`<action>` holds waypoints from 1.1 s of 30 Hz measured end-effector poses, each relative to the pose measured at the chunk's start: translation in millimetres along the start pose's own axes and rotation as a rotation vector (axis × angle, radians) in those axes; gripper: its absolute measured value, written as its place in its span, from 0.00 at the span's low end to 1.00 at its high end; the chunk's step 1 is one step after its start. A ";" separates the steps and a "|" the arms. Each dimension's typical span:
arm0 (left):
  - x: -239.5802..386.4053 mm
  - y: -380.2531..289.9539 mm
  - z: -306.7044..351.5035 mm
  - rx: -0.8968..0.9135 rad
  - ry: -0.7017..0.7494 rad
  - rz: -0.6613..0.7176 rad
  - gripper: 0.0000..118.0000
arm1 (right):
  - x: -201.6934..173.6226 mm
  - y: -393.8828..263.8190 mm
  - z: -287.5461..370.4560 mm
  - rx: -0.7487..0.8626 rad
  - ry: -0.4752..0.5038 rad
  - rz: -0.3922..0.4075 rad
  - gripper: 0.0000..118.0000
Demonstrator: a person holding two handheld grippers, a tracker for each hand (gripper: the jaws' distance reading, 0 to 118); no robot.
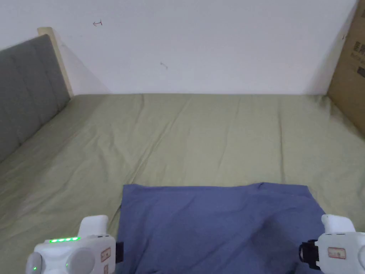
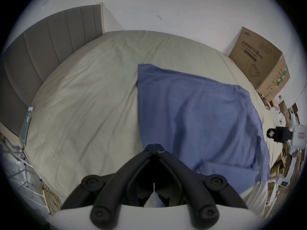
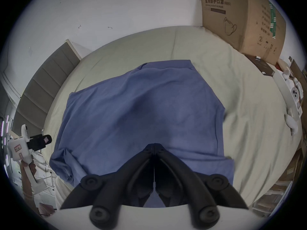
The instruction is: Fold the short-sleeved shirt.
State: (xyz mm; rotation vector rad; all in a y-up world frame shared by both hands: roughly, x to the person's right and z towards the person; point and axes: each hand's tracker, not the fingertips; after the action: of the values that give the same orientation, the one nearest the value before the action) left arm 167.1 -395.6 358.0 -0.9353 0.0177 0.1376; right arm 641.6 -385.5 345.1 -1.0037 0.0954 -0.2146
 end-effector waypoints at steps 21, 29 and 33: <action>-1.5 151.0 -171.4 -0.063 0.109 0.009 0.04 | 42.2 33.1 -28.9 0.000 -0.035 -0.077 0.00; 0.0 158.1 -147.0 -0.059 0.094 -0.011 0.04 | 79.8 87.1 -24.5 0.020 0.018 -0.112 0.00; -2.7 160.6 -128.8 -0.034 0.067 -0.023 0.03 | 88.8 144.3 -49.6 0.008 0.041 -0.123 0.53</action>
State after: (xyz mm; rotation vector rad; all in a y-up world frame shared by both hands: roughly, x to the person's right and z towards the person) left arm 150.0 -405.3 153.0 -0.9731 0.0664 0.0855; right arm 738.8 -371.5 198.3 -0.9979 0.0702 -0.3483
